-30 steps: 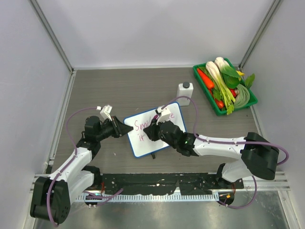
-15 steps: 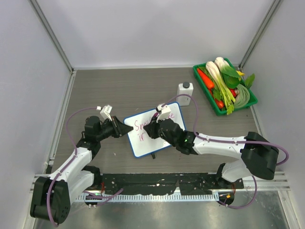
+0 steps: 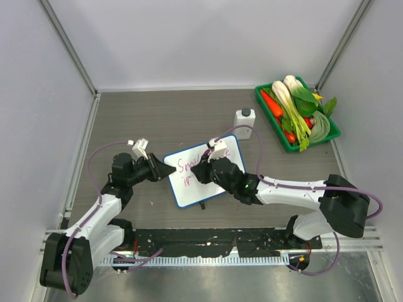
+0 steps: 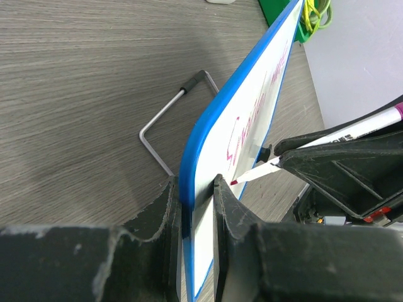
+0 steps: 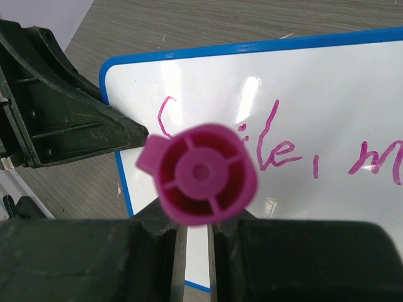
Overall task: Write a sentence on the whiteboard
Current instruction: Write with the whiteboard marker on the whiteboard.
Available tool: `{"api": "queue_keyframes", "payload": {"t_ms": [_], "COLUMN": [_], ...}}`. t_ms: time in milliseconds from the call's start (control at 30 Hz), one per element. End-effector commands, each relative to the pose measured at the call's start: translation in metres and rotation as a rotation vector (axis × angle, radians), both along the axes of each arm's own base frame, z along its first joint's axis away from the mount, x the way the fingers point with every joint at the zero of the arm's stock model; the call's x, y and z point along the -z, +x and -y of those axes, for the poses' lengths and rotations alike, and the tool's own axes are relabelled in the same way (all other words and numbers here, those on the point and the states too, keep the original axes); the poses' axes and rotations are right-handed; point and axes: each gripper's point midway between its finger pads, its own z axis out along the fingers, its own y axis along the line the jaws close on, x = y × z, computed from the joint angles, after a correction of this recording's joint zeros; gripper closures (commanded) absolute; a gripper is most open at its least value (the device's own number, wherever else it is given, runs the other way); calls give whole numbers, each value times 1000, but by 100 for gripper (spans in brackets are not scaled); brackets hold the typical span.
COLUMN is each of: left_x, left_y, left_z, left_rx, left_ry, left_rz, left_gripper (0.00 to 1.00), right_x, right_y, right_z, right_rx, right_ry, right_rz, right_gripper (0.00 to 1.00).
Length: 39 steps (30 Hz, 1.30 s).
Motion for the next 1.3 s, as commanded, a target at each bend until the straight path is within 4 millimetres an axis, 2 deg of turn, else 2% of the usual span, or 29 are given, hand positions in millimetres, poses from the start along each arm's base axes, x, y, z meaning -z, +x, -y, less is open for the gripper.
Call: {"api": "queue_keyframes", "payload": {"t_ms": [0, 200, 400, 667, 800, 1267], "left_x": [26, 27, 27, 28, 27, 27], "left_y": [17, 17, 17, 17, 17, 17], "left_z": [-29, -29, -29, -30, -30, -30], "left_rx": [-127, -125, -127, -128, -129, -130], "left_ry": [161, 161, 162, 163, 161, 162], "left_rz": [21, 18, 18, 15, 17, 19], "left_gripper": [100, 100, 100, 100, 100, 100], "right_x": [5, 13, 9, -38, -48, -45], "right_y": [1, -5, -8, -5, -3, -2], "right_z": [11, 13, 14, 1, -4, -9], "right_rx": [23, 8, 0, -32, -43, -51], "right_ry": [-16, -21, 4, 93, 113, 107], "right_rz": [-2, -22, -25, 45, 62, 59], "right_gripper": [99, 99, 98, 99, 99, 98]}}
